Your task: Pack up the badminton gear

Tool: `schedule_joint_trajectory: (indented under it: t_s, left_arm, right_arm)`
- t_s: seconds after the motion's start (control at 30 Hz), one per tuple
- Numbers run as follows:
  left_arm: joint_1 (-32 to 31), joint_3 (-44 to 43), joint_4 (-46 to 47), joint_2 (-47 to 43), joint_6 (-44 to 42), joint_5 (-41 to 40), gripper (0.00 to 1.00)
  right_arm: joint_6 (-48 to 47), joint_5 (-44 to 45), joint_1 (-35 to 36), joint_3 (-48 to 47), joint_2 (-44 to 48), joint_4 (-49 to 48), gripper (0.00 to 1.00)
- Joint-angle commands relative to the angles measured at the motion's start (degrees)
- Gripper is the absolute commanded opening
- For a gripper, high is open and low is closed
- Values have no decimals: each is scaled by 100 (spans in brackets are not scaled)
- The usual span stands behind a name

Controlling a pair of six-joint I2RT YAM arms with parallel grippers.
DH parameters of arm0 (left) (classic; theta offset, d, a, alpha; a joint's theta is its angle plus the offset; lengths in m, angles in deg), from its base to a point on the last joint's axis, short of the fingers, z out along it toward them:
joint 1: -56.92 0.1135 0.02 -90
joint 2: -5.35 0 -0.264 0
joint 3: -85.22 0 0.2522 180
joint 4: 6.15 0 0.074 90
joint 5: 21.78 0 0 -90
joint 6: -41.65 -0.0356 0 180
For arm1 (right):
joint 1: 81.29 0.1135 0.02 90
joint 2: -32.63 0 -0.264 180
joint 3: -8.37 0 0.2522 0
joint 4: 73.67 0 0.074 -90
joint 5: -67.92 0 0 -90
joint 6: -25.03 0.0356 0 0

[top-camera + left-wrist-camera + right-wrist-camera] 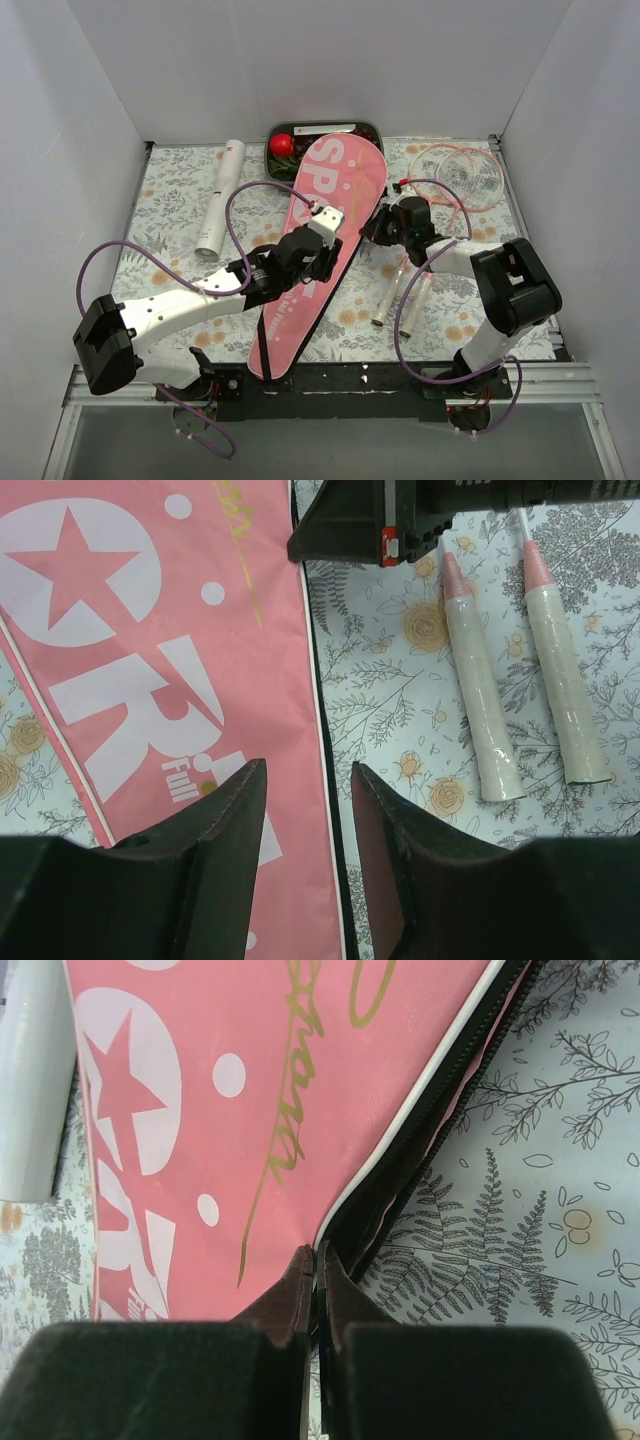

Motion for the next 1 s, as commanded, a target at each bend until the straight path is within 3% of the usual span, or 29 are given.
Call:
schedule_joint_trajectory:
  t_s: [0.0, 0.2, 0.27, 0.3, 0.4, 0.77, 0.97]
  left_arm:
    - [-16, 80, -10, -154, -76, -70, 39]
    - [-16, 124, 95, 136, -181, -114, 48]
    - [-25, 89, 130, 251, -199, -61, 59]
    - [-16, 71, 243, 260, -216, -44, 72]
    - [-25, -25, 393, 339, -330, 53, 80]
    - [-297, -570, 649, 1156, -708, -711, 83]
    - [-587, -746, 710, 1560, -946, -1519, 82]
  right_arm:
    - [-86, -94, -12, -259, 532, -157, 1]
    - [-69, -261, -12, -285, 892, -113, 1]
    - [-77, -322, -4, -285, 1042, -86, 1]
    - [-69, -331, -4, -285, 1086, -43, 1]
    - [-112, -349, -4, -329, 1236, 54, 1]
    - [-130, -463, 75, -391, 1578, 274, 1]
    - [-156, -472, 102, -426, 1737, 345, 1]
